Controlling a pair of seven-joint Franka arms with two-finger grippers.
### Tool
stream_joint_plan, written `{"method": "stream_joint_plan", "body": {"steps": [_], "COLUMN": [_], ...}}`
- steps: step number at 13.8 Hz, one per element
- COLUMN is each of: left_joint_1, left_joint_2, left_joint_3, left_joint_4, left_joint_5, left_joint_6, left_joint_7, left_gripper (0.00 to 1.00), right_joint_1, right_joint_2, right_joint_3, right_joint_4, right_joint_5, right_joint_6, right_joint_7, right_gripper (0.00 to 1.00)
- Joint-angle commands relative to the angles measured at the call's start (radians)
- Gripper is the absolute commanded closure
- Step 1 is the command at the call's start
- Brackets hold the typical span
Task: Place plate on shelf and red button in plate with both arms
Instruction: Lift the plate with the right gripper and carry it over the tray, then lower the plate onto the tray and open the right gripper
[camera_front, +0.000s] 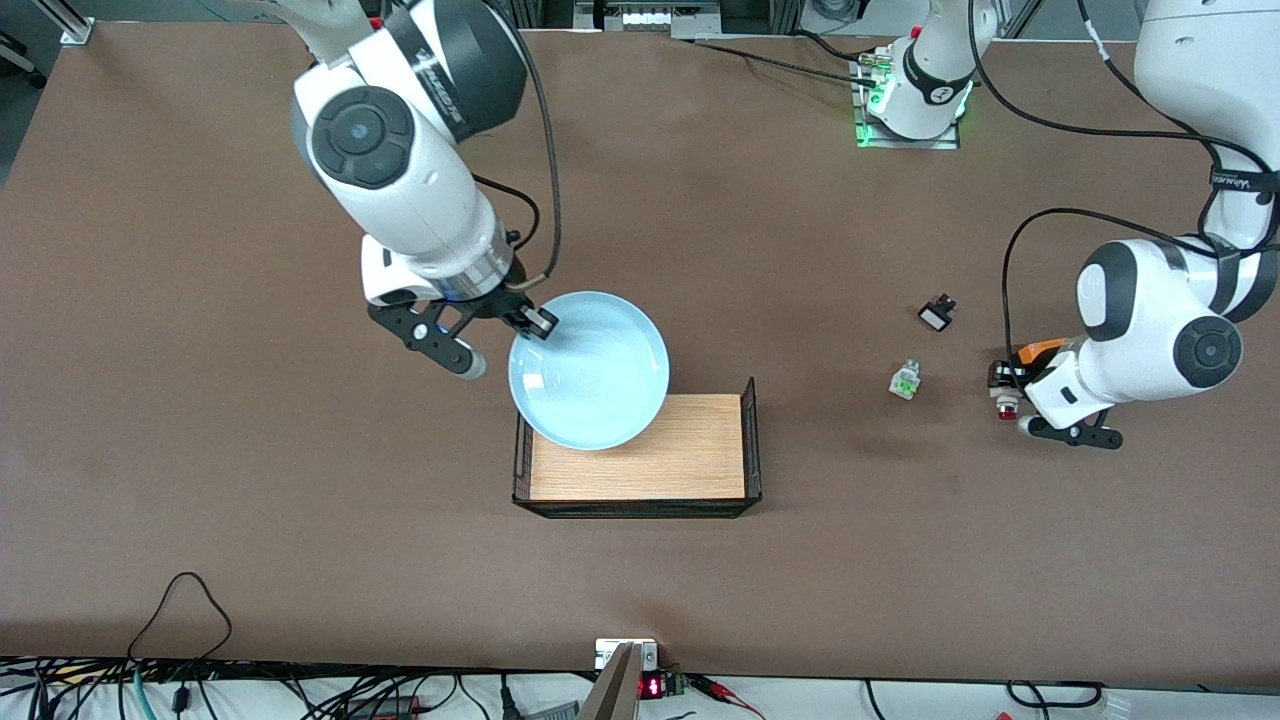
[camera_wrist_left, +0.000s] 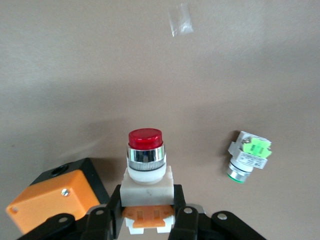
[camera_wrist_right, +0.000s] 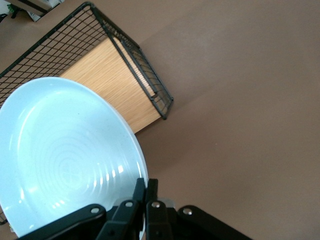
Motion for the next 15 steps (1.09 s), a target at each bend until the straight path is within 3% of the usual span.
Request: {"method": "stream_joint_plan", "body": {"steps": [1,6,10,15], "left_joint_1": [-0.011,-0.039,-0.045,-0.045], "left_joint_2": [-0.043,-0.05,-0.05,-0.052], "left_joint_3": [-0.003,-0.006,-0.011,-0.011], "left_joint_4": [0.068,0.21,0.292,0.352], "left_joint_5": [0.023,0.023,0.021,0.012], "left_joint_6": [-0.125,-0.309,-0.398,-0.417], "left_joint_7": [-0.03,-0.066,-0.1,-0.132], "left_gripper": [0.91,0.91,0.91,0.91], "right_joint_1": [0.024,0.038,0.041,0.044], "right_joint_2": [0.034,0.098,0.121,0.16], "right_joint_3": [-0.009,-0.009,-0.011,-0.012], "right_joint_4": [0.007,0.004,-0.085,-0.087], "right_joint_5": [0.009,0.003,0.0,-0.049], "right_joint_6": [0.06,0.161,0.333,0.366], "right_joint_7": [0.028,0.026,0.025,0.026], "right_gripper": [1.0,1.0,0.99,0.98]}}
